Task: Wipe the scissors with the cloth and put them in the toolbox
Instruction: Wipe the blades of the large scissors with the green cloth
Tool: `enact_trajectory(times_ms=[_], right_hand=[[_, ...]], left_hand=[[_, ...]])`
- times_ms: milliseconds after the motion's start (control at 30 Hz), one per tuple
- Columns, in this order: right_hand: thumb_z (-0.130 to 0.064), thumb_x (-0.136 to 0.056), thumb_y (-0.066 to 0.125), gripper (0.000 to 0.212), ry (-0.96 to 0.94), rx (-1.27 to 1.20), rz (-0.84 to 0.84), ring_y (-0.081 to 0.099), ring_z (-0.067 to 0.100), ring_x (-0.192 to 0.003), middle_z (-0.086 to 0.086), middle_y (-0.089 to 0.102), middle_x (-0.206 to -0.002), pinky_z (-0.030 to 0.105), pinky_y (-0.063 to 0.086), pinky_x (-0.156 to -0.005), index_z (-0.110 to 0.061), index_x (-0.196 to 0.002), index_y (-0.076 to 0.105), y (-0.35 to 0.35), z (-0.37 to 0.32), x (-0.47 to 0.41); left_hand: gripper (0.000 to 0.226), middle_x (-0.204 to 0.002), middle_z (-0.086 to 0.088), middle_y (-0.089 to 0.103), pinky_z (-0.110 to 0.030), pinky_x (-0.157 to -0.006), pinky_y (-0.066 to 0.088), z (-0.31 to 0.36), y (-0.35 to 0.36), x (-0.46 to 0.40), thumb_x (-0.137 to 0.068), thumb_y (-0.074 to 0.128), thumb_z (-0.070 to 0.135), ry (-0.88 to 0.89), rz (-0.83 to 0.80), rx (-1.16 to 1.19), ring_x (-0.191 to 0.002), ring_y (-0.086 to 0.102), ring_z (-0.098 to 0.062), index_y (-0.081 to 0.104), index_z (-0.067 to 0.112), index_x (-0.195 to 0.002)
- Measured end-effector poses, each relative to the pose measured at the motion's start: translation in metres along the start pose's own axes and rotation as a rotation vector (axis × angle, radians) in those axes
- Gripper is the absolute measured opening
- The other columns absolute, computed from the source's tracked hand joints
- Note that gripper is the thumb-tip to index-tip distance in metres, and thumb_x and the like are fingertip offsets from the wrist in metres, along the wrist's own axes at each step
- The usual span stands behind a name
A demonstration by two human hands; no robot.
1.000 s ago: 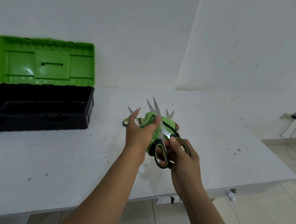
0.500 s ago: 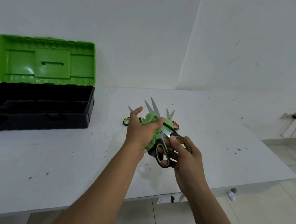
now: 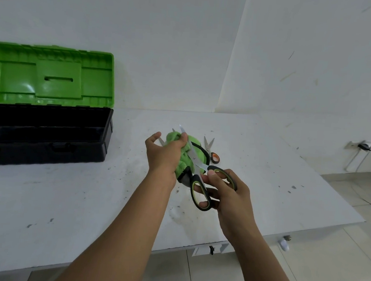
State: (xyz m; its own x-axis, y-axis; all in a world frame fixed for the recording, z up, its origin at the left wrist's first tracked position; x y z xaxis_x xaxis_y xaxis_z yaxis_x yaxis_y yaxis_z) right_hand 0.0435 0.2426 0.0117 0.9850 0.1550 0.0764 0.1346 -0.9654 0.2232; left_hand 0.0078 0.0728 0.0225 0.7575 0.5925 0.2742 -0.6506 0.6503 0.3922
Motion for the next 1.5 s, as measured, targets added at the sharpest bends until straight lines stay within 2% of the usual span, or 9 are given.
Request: enact_trajectory(times_ms=[200,400,533,633,733,833,1033,1200,1500], right_hand=[[-0.02,-0.098,0.072,0.013,-0.22,0.19,0.169,0.074,0.03,-0.08,0.012,0.074,-0.084,0.049,0.063,-0.059,-0.015,-0.086,0.071,-0.013,0.006,0.005],[-0.009,-0.092,0.078,0.011,-0.805,0.87,0.317,0.055,0.011,-0.058,-0.008,0.069,-0.077,0.021,0.042,-0.049,-0.016,-0.094,0.07,-0.003,0.022,0.001],[-0.018,-0.075,0.092,0.031,-0.969,1.172,0.319,0.071,0.025,-0.095,0.003,0.077,-0.106,0.024,0.05,-0.059,-0.01,-0.1,0.075,0.001,0.03,0.004],[-0.014,-0.064,0.099,0.054,-0.941,1.235,0.218,0.063,0.029,-0.122,0.006,0.074,-0.126,0.033,0.061,-0.077,-0.007,-0.112,0.075,0.009,0.038,0.005],[-0.023,-0.075,0.081,0.071,-0.865,1.313,0.08,0.031,0.028,-0.155,0.005,0.05,-0.158,0.044,0.035,-0.118,-0.016,-0.142,0.059,0.015,0.046,0.012],[-0.041,-0.073,0.062,0.091,-0.654,1.078,0.048,0.009,0.017,-0.159,-0.006,0.025,-0.168,0.038,0.014,-0.123,-0.026,-0.158,0.035,0.012,0.043,0.015],[-0.034,-0.092,0.078,0.061,-0.029,0.204,0.155,0.067,0.002,-0.1,-0.006,0.06,-0.126,0.009,0.055,-0.071,-0.032,-0.143,0.044,0.02,0.031,0.002],[-0.016,-0.09,0.081,0.042,-0.135,0.071,0.181,0.078,0.012,-0.075,-0.005,0.077,-0.088,0.023,0.062,-0.066,-0.029,-0.121,0.056,0.026,0.029,0.005],[-0.011,-0.089,0.082,0.036,-0.134,0.099,0.059,0.074,0.017,-0.068,0.008,0.073,-0.086,0.027,0.061,-0.068,-0.02,-0.113,0.056,0.023,0.031,0.01]], left_hand=[[0.067,-0.121,0.003,0.052,-0.03,-0.08,0.047,0.01,-0.014,0.003,-0.088,0.083,0.041,0.146,0.182,-0.013,-0.091,0.058,-0.011,0.043,0.031,-0.141],[0.074,-0.139,0.001,0.056,-0.043,-0.103,0.056,-0.025,-0.004,0.023,-0.083,0.085,0.05,0.054,-0.096,-0.257,-0.12,0.062,-0.022,0.045,0.035,-0.143],[0.084,-0.15,0.004,0.049,-0.045,-0.109,0.053,-0.025,-0.004,0.02,-0.078,0.091,0.043,0.072,-0.115,-0.275,-0.132,0.057,-0.023,0.043,0.038,-0.146],[0.072,-0.123,0.012,0.051,-0.033,-0.091,0.054,-0.022,-0.004,0.017,-0.085,0.089,0.025,0.091,-0.113,-0.209,-0.103,0.061,-0.007,0.045,0.036,-0.141],[0.066,-0.129,0.005,0.056,-0.034,-0.088,0.058,-0.018,-0.011,0.006,-0.084,0.089,0.019,0.097,-0.054,-0.168,-0.099,0.065,-0.01,0.047,0.039,-0.131],[0.067,-0.135,-0.001,0.055,-0.032,-0.083,0.058,-0.013,-0.018,0.001,-0.083,0.09,0.019,0.112,-0.039,-0.175,-0.101,0.066,-0.012,0.047,0.039,-0.13],[0.062,-0.14,-0.004,0.056,-0.049,-0.099,0.06,-0.021,-0.018,-0.004,-0.08,0.092,0.021,0.052,-0.053,-0.082,-0.115,0.069,-0.024,0.052,0.043,-0.121],[0.059,-0.143,-0.003,0.058,-0.049,-0.097,0.061,-0.026,-0.019,-0.002,-0.079,0.092,0.023,0.031,-0.061,-0.066,-0.114,0.071,-0.025,0.053,0.044,-0.118],[0.065,-0.138,-0.007,0.059,-0.051,-0.098,0.06,-0.012,-0.023,-0.006,-0.08,0.092,0.026,0.047,-0.013,-0.029,-0.115,0.069,-0.028,0.05,0.042,-0.126]])
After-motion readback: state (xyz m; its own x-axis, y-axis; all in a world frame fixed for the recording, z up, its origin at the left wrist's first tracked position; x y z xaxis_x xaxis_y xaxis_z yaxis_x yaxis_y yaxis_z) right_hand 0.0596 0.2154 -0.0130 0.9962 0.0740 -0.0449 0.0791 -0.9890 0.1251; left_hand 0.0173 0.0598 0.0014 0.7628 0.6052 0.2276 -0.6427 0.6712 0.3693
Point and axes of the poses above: each hand's wrist, its own x-axis away from the middle knuckle, its own y-axis out of the palm, z = x × y, the point moved 3 cm from there along -x, towards the middle knuckle
